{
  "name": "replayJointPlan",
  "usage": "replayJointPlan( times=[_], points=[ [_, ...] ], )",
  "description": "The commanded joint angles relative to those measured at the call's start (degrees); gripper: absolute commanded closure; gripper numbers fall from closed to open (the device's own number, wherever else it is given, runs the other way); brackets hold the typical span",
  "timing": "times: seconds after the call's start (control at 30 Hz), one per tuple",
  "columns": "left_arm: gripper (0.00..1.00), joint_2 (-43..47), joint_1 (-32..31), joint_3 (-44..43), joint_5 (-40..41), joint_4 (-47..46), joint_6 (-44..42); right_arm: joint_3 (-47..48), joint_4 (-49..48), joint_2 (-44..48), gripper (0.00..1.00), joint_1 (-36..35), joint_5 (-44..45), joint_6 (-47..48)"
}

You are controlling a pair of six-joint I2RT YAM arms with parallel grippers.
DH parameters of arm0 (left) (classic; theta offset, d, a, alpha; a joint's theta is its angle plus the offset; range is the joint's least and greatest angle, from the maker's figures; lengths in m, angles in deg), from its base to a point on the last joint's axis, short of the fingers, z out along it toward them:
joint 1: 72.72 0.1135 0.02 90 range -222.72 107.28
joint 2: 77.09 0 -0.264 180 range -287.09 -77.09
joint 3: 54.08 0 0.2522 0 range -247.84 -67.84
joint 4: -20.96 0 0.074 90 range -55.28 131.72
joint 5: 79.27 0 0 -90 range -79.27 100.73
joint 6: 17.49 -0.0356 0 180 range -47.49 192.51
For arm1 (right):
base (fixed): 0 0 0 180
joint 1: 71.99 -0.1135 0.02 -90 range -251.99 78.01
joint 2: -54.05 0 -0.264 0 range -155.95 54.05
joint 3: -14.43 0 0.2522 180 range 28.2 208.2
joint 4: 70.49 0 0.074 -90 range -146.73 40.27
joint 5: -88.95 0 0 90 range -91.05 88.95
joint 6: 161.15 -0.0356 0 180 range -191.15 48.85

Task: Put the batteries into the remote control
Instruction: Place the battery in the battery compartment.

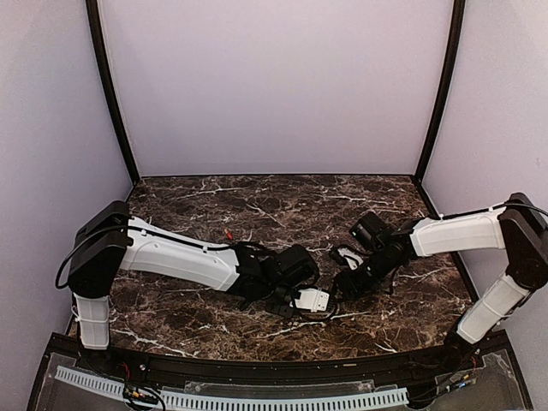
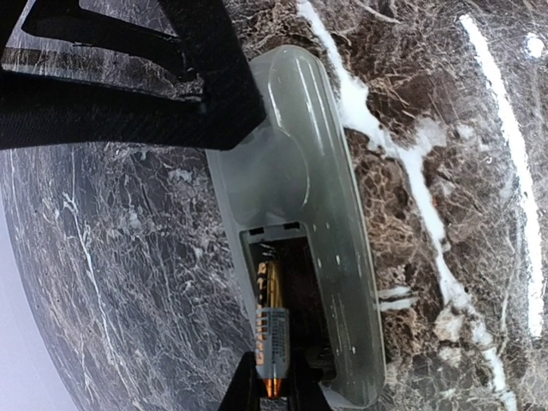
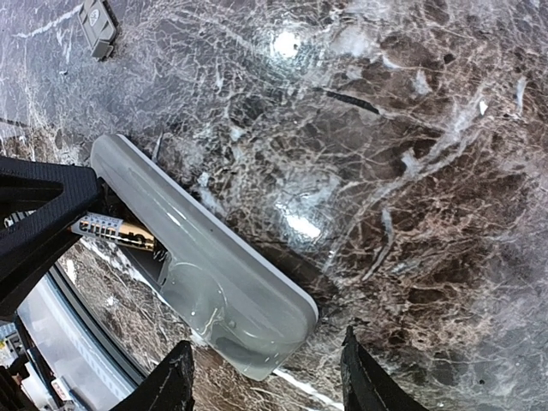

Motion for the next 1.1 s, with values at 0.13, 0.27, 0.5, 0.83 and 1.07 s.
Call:
replayJointPlan(
  times=[0.13, 0.27, 0.5, 0.83, 1.07],
  points=[
    [1.00, -3.93, 0.43, -1.13, -3.29, -0.66, 1.40, -0.57, -3.36, -1.90, 0.45, 0.04, -0.80, -1.07],
    [1.00, -4.15, 0.43, 0.06, -4.89, -1.95, 1.48, -0.47, -3.32, -1.65, 0.45, 0.04, -0.17, -0.91],
    [1.00, -4.16, 1.38, 0.67, -7.70, -1.86, 2.55, 0.44, -3.03, -1.62, 0.45, 0.04, 0.24, -0.25],
    [1.00, -4.16, 2.62, 3.35, -11.04, -5.28, 3.38, 0.91, -9.04, 4.89, 0.47, 0.12, -4.92, 5.35],
    [1.00, -4.14, 2.81, 5.14, -12.85, -8.10, 3.48, -12.19, -34.88, 8.45, 0.50, 1.79, -11.01, 12.29]
  ],
)
